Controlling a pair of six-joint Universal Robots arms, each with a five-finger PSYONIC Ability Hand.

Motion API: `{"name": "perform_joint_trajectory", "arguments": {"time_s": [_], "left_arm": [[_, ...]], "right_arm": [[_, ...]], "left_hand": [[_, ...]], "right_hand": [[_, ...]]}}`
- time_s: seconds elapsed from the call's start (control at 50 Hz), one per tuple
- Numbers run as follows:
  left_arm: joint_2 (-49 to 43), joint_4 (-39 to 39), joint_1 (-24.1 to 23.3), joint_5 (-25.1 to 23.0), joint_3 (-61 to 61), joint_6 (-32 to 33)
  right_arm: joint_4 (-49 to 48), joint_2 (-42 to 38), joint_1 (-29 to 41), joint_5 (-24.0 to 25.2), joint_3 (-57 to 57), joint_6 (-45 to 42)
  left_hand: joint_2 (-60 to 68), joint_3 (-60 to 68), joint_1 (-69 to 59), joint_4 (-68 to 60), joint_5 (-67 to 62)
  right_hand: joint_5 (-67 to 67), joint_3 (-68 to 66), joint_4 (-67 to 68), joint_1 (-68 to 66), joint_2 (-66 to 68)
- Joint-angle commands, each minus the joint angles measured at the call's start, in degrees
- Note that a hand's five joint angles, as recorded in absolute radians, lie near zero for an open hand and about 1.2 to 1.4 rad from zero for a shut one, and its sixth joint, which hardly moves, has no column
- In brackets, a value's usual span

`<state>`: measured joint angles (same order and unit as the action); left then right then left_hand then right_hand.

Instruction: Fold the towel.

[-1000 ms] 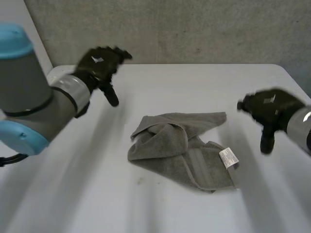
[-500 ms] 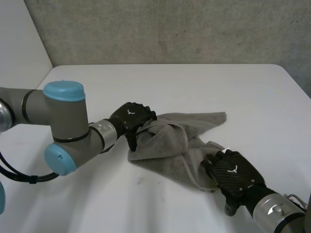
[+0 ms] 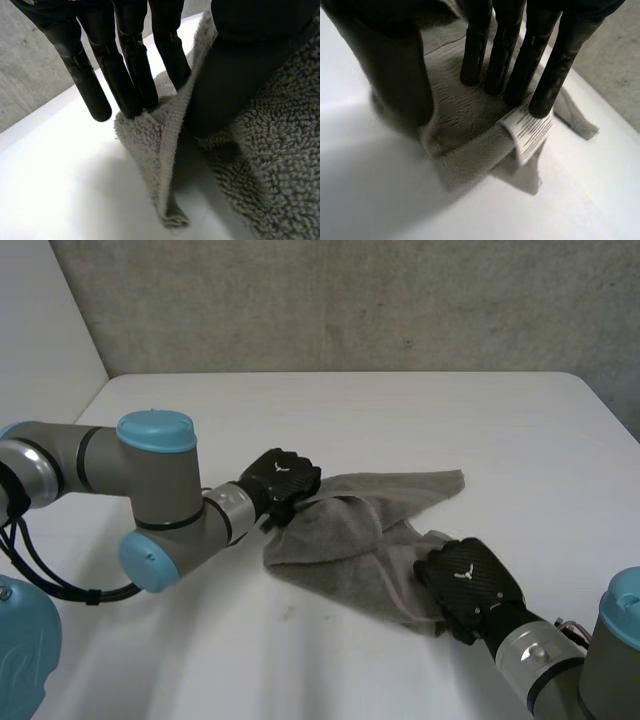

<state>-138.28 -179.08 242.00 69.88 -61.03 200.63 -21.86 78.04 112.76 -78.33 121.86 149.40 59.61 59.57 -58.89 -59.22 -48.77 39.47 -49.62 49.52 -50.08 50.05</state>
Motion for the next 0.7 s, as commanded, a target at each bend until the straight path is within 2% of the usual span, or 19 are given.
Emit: {"name": "perform_joint_trajectory", "arguments": {"time_s": [0.02,0.04,0.08,0.12,0.3,0.34,0.36,0.4,0.42,0.44,0.46,0.5,0.52,0.56,0.62,0.7], "left_arm": [[-0.1,-2.2,0.1,0.4,1.3,4.3],[-0.1,-2.2,0.1,0.4,1.3,4.3],[-0.1,-2.6,0.1,0.4,2.0,5.0],[-0.1,-2.7,0.1,0.4,2.4,5.2],[-1.7,-2.7,0.4,1.1,9.4,5.6],[-2.1,-2.7,0.8,3.1,16.7,6.1],[-2.1,-2.7,0.8,3.1,16.7,6.1],[-1.9,-2.8,1.8,7.1,26.9,7.3],[-1.9,-2.8,1.8,7.1,26.9,7.3],[-1.6,-2.8,2.8,9.1,32.4,7.4],[-1.6,-2.9,2.8,9.1,32.5,7.4],[-0.7,-4.6,4.5,12.4,42.3,6.7],[-0.7,-4.6,4.5,12.4,42.3,6.7],[2.9,-8.5,4.9,14.1,45.2,4.5],[5.0,-10.3,5.1,15.2,44.8,3.1],[8.8,-11.1,7.8,15.4,40.3,-0.6]], "right_arm": [[-1.0,-0.2,-0.4,0.0,-3.3,0.0],[-1.0,-0.2,-0.4,0.0,-3.3,0.0],[-0.6,-0.9,-0.4,0.4,-5.0,-0.1],[0.0,-1.3,-0.4,0.5,-6.0,-0.1],[3.6,-4.3,-0.4,1.2,-17.0,-5.6],[4.6,-5.6,-0.4,1.2,-26.4,-10.7],[4.6,-5.6,-0.4,1.3,-26.5,-10.7],[4.2,-6.7,-0.6,1.2,-39.5,-15.8],[4.2,-6.7,-0.6,1.2,-39.6,-15.8],[4.1,-7.1,-0.9,1.0,-46.9,-17.0],[4.1,-7.1,-0.9,1.0,-47.0,-17.0],[3.0,-7.6,-2.4,0.7,-60.3,-16.5],[3.0,-7.6,-2.4,0.7,-60.3,-16.5],[1.1,-7.7,-2.8,0.1,-69.1,-12.9],[0.8,-7.6,-3.0,-0.1,-71.1,-10.3],[4.3,-7.6,-3.2,0.0,-72.2,-4.7]], "left_hand": [[19.1,19.1,-19.8,-19.5,-19.9],[19.1,19.1,-19.8,-19.5,-19.9],[20.4,20.4,-21.1,-20.8,-21.2],[20.4,20.4,-21.1,-20.8,-21.2],[20.4,20.4,-21.1,-20.8,-21.2],[20.4,20.4,-21.1,-20.8,-21.2],[20.4,20.4,-21.1,-20.8,-21.2],[20.4,20.4,-21.1,-20.8,-21.2],[20.4,20.4,-21.1,-20.8,-21.2],[20.4,20.4,-21.1,-20.8,-21.2],[20.4,20.4,-21.1,-20.8,-21.2],[20.4,20.4,-21.1,-20.8,-21.2],[20.4,20.4,-21.1,-20.8,-21.2],[20.4,20.4,-21.1,-20.8,-21.2],[20.4,20.4,-21.1,-20.8,-21.2],[20.4,20.4,-21.1,-20.8,-21.2]], "right_hand": [[13.9,-13.8,13.9,-13.3,13.3],[13.9,-13.8,13.9,-13.3,13.4],[25.5,-25.3,25.4,-24.9,24.9],[30.5,-30.3,30.4,-29.9,29.9],[30.5,-30.4,30.5,-29.9,29.9],[30.5,-30.4,30.5,-29.9,29.9],[30.5,-30.4,30.5,-29.9,29.9],[30.5,-30.4,30.5,-29.9,29.9],[30.5,-30.4,30.5,-29.9,29.9],[30.5,-30.4,30.5,-29.9,29.9],[30.5,-30.4,30.5,-29.9,29.9],[30.5,-30.4,30.5,-29.9,29.9],[30.5,-30.4,30.5,-29.9,29.9],[30.5,-30.4,30.5,-29.9,29.9],[30.5,-30.4,30.5,-29.9,29.9],[30.5,-30.4,30.5,-29.9,29.9]]}}
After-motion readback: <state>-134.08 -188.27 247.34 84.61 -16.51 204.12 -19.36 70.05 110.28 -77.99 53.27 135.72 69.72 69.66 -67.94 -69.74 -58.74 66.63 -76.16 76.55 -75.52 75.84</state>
